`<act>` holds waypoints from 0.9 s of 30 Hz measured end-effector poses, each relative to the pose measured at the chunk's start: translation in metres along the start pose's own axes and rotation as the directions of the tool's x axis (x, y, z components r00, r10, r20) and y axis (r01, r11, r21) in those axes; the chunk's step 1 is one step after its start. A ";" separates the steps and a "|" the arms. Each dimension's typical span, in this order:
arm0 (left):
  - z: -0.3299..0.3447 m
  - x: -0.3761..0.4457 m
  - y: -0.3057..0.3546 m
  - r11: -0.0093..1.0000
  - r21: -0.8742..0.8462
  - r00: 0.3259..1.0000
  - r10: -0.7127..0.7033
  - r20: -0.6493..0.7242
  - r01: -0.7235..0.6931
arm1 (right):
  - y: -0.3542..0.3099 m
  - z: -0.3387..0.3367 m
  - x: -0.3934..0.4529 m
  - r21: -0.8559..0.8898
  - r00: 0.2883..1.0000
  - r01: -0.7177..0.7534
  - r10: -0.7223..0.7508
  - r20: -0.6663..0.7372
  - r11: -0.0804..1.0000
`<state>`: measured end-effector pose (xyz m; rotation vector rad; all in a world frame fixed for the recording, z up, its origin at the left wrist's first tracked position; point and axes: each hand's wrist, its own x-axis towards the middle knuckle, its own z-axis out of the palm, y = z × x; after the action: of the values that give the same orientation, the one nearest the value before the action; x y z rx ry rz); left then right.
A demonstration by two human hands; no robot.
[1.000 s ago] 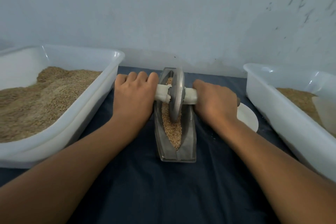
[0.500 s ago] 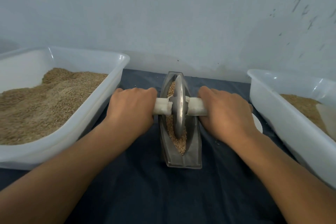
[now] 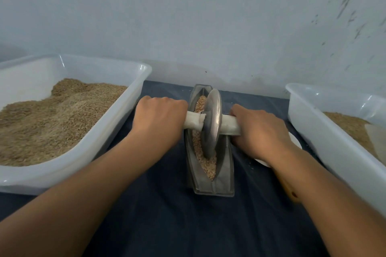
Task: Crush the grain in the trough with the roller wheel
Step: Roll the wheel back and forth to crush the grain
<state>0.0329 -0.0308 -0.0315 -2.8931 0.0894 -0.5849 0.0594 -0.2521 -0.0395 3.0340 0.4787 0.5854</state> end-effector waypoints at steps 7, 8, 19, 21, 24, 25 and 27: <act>0.018 0.029 0.000 0.999 0.025 0.999 -0.021 -0.044 0.022 | 0.003 0.011 0.032 0.003 0.999 -0.042 0.042 0.023 0.999; 0.022 0.032 0.000 0.999 0.022 0.998 -0.021 -0.063 0.023 | 0.004 0.011 0.036 0.004 0.999 -0.036 0.036 0.031 0.999; 0.042 0.058 -0.002 1.000 -0.021 0.965 -0.017 -0.260 0.012 | 0.016 0.010 0.079 0.066 0.967 -0.014 -0.003 0.255 0.998; 0.042 0.059 -0.003 1.000 -0.017 0.962 -0.015 -0.273 0.011 | 0.016 0.010 0.081 0.078 0.963 -0.021 -0.001 0.268 0.997; 0.043 0.055 -0.001 1.000 -0.009 0.956 -0.011 -0.294 0.008 | 0.015 0.010 0.076 0.070 0.966 -0.015 -0.004 0.258 0.997; 0.043 0.052 -0.001 1.000 -0.003 0.955 -0.009 -0.297 0.009 | 0.014 0.010 0.073 0.063 0.971 -0.012 -0.004 0.241 0.998; 0.042 0.045 -0.001 1.000 -0.012 0.957 -0.004 -0.292 0.001 | 0.012 0.011 0.065 0.042 0.984 -0.015 0.007 0.180 0.999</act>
<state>0.0909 -0.0272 -0.0523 -2.7959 0.1302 -1.0115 0.1243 -0.2431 -0.0249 3.0932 0.4734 0.3008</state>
